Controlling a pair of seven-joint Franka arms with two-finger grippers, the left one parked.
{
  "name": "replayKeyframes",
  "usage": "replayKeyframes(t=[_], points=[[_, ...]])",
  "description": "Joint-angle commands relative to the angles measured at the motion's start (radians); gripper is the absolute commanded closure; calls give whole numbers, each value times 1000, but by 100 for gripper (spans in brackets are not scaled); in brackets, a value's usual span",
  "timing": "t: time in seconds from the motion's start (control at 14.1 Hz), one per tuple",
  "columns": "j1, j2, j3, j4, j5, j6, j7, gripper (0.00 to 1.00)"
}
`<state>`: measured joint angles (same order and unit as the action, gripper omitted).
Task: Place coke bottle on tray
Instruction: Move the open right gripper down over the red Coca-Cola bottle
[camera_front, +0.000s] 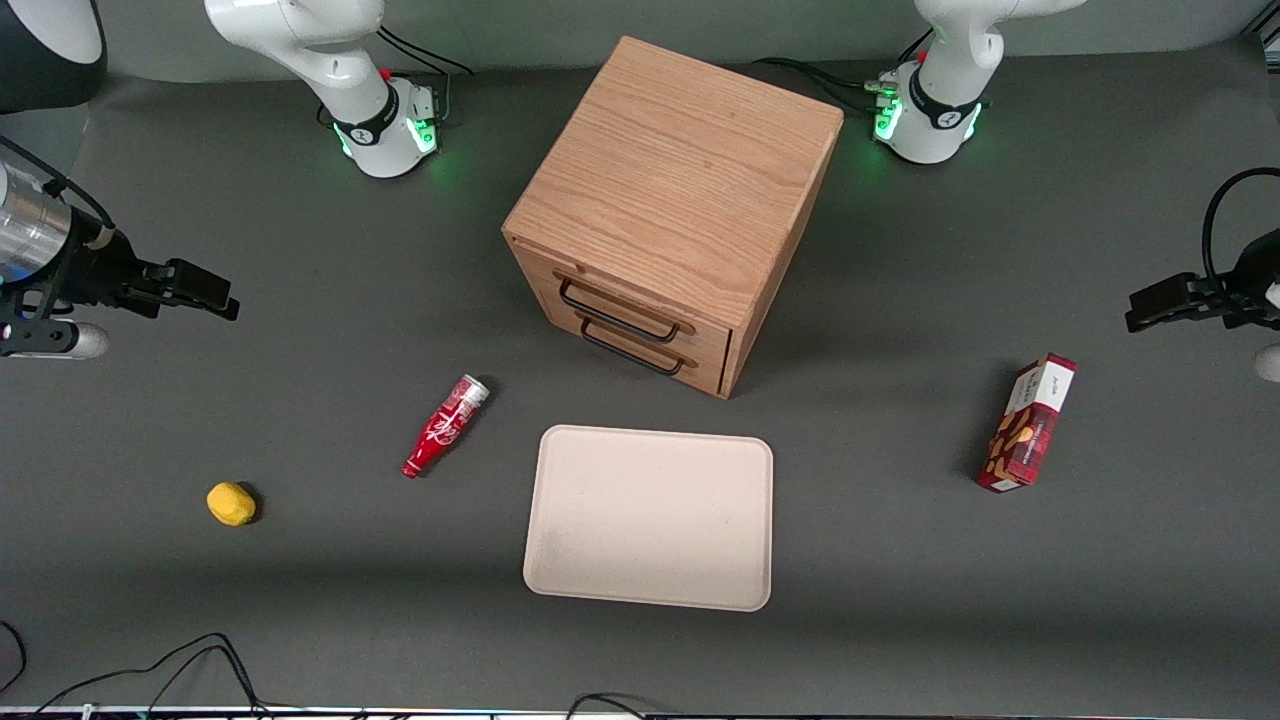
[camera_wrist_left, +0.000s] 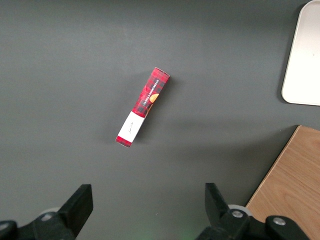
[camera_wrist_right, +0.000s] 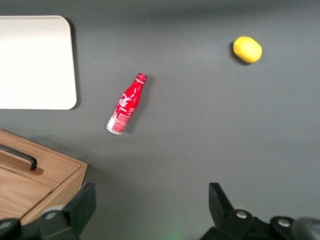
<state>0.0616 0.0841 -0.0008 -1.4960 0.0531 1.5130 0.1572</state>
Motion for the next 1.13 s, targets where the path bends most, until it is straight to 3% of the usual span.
replayKeyframes(t=[0.0, 0.35, 0.71, 0.85, 1.06], points=[[-5, 13, -4, 17, 10, -14, 13, 0], [15, 55, 2, 25, 8, -40, 34, 0], [79, 136, 19, 23, 10, -73, 276, 0], [150, 202, 25, 20, 8, -24, 410, 0], [171, 246, 33, -61, 25, 143, 548, 0]])
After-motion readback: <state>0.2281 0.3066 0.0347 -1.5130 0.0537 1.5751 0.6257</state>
